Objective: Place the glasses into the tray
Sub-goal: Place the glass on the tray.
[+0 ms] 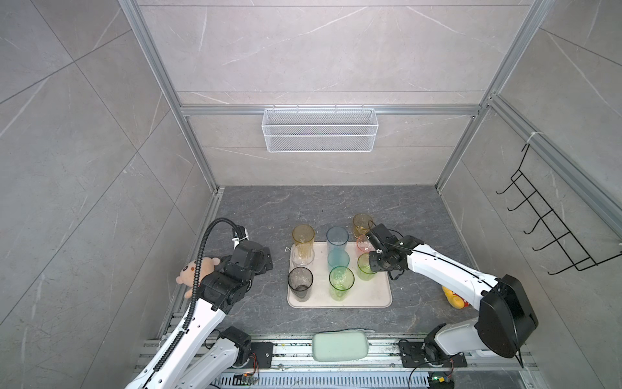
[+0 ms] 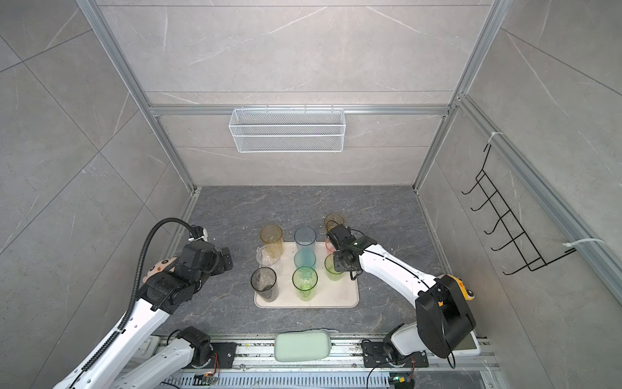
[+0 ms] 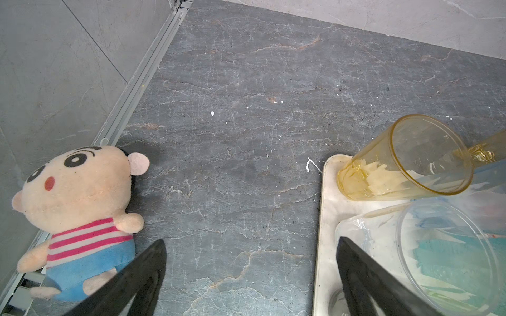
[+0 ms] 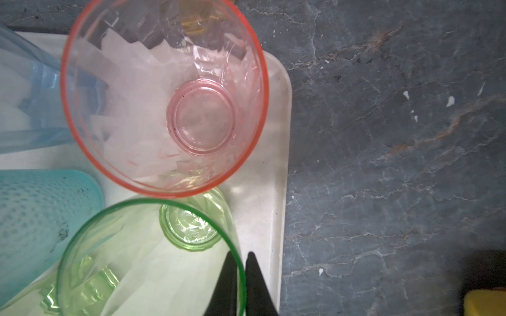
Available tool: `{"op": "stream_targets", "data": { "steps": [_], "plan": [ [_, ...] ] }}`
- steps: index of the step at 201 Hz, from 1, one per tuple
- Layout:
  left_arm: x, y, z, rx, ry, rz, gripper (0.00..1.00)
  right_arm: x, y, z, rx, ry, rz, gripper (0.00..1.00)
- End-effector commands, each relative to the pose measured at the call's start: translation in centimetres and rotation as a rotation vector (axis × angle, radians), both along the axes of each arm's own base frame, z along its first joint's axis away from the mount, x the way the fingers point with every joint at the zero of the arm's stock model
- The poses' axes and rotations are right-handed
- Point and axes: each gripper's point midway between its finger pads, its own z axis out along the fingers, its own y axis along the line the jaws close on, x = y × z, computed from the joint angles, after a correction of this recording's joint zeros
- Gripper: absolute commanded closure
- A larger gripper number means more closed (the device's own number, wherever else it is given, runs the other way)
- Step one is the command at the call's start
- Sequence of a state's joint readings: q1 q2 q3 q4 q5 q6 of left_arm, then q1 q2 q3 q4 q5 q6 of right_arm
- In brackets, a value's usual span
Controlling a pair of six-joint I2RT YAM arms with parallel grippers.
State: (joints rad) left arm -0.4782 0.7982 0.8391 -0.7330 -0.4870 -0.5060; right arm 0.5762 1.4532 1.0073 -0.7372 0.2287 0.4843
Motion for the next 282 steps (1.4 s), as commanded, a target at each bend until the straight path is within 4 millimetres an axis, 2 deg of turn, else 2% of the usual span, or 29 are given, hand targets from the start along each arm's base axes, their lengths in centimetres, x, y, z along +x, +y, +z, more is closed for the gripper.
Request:
{"op": "stream_targets", "data": {
  "steps": [1,54,116,149,179,219,282],
  "plan": [
    [0.1,-0.1,0.5,-0.014,-0.018,0.007,0.03,-0.1,-0.4,0.1,-0.01,0.019,-0.027,0.86],
    [0.1,-0.1,0.6,-0.014,-0.019,0.007,0.03,0.4,-0.1,2.0,-0.009,0.006,-0.01,0.71],
    [0.2,-0.1,0.7,-0.007,-0.018,0.008,0.03,1.7,0.1,7.8,0.008,-0.101,0.015,0.62],
    [0.2,-0.1,0.7,-0.007,-0.02,0.009,0.03,3.3,0.5,10.8,0.023,-0.19,0.011,0.6],
    [0.2,-0.1,0.8,-0.008,-0.02,0.007,0.03,5.2,0.6,12.6,0.022,-0.266,-0.015,0.53],
    [0.1,0.0,0.7,-0.009,-0.021,0.009,0.03,8.0,0.6,13.0,0.034,-0.327,-0.055,0.48],
    [0.0,0.0,0.7,-0.013,-0.022,0.011,0.03,11.9,0.0,11.8,0.071,-0.343,-0.124,0.45]
  ]
}}
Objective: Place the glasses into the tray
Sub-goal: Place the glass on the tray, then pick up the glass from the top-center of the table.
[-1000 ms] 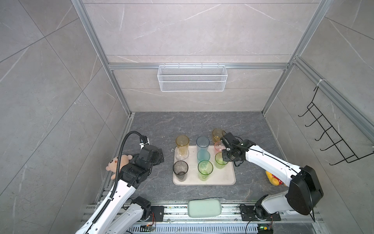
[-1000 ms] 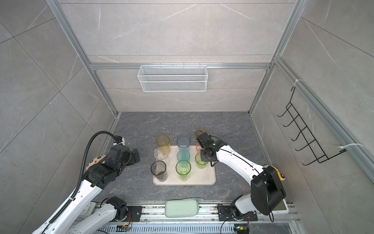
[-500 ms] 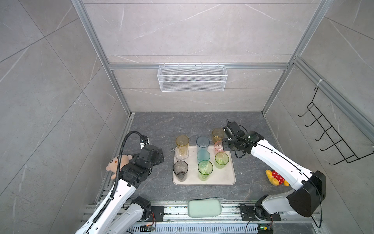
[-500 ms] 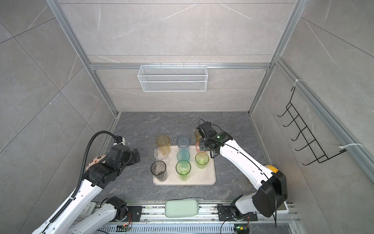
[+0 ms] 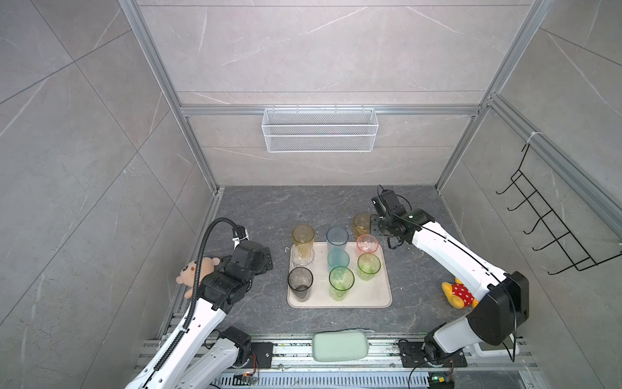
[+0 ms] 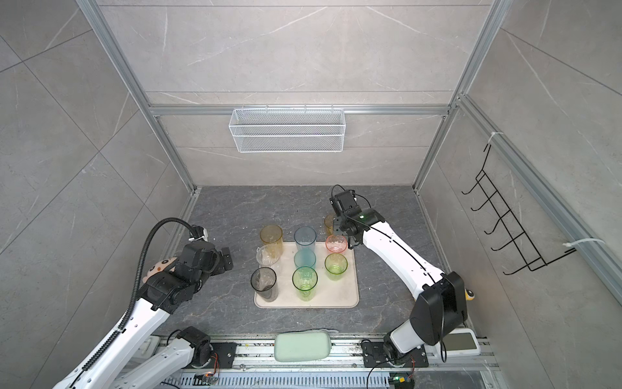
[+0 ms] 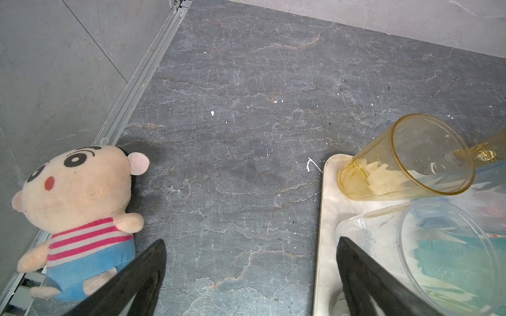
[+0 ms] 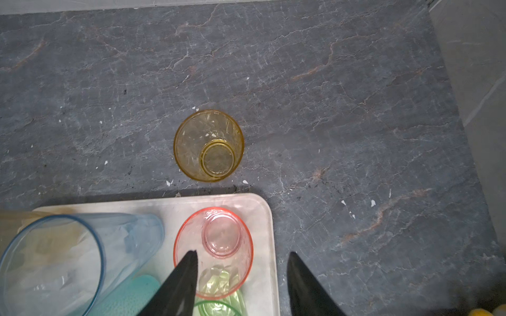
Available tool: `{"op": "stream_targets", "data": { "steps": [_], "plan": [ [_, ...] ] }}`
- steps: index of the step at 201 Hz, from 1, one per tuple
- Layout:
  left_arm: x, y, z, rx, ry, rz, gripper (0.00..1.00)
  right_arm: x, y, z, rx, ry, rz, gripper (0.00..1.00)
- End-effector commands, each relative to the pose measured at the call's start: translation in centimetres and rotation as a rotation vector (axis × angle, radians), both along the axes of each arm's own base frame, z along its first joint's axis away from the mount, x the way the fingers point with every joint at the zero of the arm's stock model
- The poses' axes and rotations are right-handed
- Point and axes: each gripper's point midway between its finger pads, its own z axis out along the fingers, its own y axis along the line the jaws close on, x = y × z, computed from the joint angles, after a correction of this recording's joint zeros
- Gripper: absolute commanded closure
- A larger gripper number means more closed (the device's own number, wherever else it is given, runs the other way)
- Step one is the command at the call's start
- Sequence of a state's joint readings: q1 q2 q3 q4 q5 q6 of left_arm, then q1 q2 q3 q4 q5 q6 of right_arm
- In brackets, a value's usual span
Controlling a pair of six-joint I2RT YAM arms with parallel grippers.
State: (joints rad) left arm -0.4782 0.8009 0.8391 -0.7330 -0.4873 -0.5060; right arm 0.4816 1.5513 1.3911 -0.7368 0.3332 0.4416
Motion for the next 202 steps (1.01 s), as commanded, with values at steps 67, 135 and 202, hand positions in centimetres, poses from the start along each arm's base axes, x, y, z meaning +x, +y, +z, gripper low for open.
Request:
{"op": "stream_targets", "data": {
  "steps": [67,135,202],
  "plan": [
    [0.0,0.0,0.6,-0.013,-0.022,0.01,0.03,5.0,-0.3,-1.6,0.088,-0.002,-0.055,0.45],
    [0.0,0.0,0.6,-0.013,-0.021,0.01,0.03,6.8,-0.3,-4.5,0.114,0.066,-0.063,0.45],
    [0.0,0.0,0.5,-0.013,-0.019,0.008,0.03,7.9,-0.3,-6.9,0.124,0.126,-0.065,0.45]
  ]
}}
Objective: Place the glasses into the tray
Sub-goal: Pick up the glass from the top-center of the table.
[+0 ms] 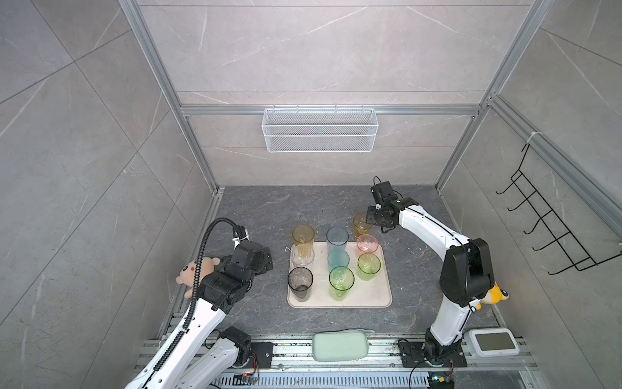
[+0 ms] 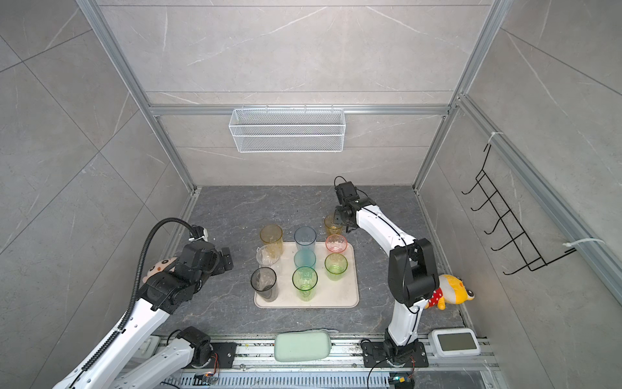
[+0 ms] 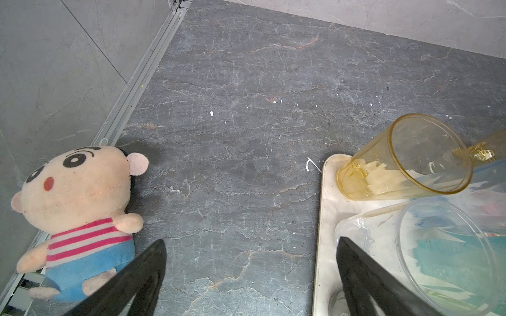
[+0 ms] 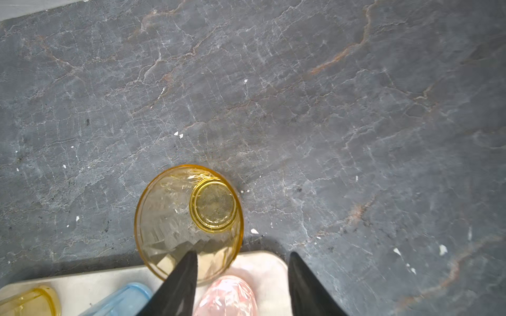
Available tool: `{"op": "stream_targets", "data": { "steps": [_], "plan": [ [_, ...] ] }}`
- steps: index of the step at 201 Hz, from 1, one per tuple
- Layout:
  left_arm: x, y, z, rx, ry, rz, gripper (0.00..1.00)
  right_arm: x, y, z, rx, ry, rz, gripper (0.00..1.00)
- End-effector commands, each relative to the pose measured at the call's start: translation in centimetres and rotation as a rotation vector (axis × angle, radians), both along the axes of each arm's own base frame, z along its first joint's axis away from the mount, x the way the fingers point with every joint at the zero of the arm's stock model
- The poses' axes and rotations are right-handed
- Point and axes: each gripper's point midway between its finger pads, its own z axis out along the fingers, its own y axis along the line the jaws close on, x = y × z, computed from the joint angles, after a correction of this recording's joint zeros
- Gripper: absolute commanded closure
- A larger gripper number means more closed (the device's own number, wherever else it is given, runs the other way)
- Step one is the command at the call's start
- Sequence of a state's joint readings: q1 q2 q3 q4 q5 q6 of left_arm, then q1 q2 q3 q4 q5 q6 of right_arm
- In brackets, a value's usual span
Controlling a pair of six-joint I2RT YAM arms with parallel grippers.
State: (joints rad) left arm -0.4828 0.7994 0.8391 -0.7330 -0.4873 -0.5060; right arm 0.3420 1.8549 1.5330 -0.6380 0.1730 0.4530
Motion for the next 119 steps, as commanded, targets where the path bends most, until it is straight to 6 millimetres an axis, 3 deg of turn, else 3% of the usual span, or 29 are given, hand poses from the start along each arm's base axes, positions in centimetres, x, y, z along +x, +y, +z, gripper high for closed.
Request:
{"op": "stream_targets", "data": {
  "steps": [1,119],
  "plan": [
    [0.0,0.1,0.5,-0.012,-0.018,0.013,0.03,0.7,0.3,-0.4,0.019,0.016,-0.003,0.45],
    [0.0,0.1,0.4,-0.011,-0.017,0.015,0.03,1.5,0.4,-3.5,0.019,0.098,0.001,0.45]
  ]
}}
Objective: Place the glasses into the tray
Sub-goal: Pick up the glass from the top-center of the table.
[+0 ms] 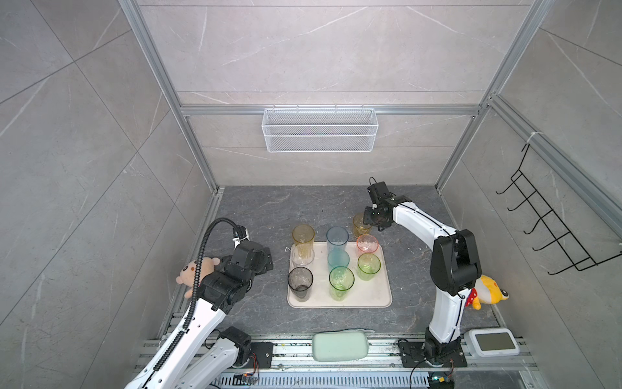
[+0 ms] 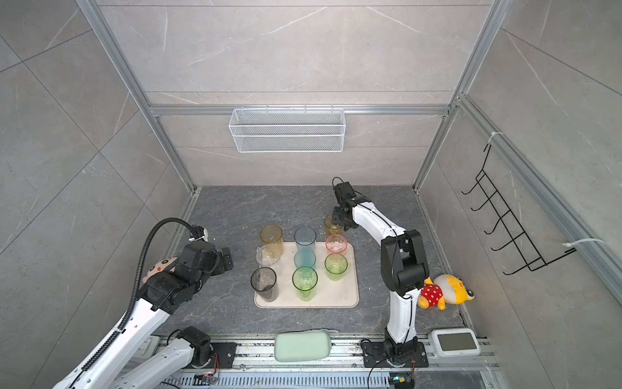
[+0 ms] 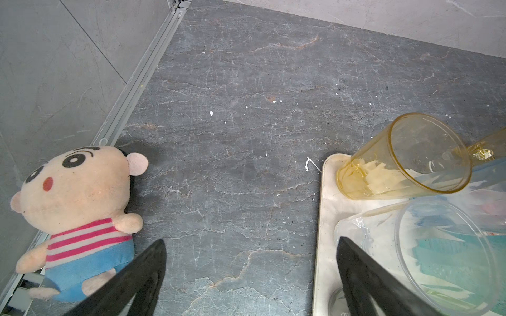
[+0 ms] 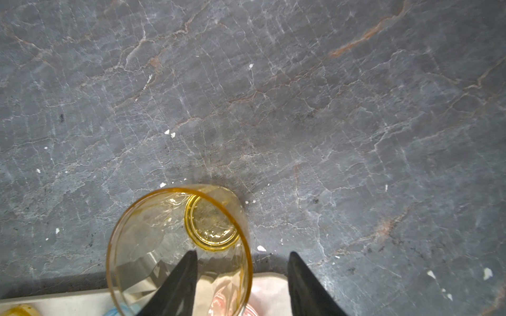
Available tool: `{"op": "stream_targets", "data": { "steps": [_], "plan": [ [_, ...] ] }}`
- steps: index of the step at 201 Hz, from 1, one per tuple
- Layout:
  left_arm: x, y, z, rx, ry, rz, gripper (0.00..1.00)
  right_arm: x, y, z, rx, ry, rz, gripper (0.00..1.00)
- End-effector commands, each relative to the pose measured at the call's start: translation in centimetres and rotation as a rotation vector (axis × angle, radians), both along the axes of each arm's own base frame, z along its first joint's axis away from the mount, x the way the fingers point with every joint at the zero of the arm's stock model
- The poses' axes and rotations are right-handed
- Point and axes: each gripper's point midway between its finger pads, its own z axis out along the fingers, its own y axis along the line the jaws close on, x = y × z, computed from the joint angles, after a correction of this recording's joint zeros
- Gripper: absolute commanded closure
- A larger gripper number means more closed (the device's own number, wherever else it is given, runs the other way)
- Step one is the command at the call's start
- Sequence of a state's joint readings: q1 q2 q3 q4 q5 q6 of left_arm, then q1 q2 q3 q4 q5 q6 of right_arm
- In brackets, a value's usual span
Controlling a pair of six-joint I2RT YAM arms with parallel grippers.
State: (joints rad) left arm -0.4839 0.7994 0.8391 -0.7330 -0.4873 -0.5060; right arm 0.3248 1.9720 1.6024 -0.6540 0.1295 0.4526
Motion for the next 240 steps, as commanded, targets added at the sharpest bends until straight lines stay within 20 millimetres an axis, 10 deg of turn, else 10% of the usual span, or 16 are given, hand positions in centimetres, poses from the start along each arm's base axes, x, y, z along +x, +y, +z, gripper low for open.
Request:
{"op": "stream_targets", "data": {
  "steps": [1,240],
  "plan": [
    [0.0,0.1,0.4,-0.012,-0.017,0.015,0.03,0.1,0.0,-0.4,0.005,0.026,-0.003,0.45],
    [0.3,-0.2,0.4,-0.007,-0.013,0.006,0.03,0.5,0.4,-3.0,0.016,0.079,0.007,0.64]
  ]
}}
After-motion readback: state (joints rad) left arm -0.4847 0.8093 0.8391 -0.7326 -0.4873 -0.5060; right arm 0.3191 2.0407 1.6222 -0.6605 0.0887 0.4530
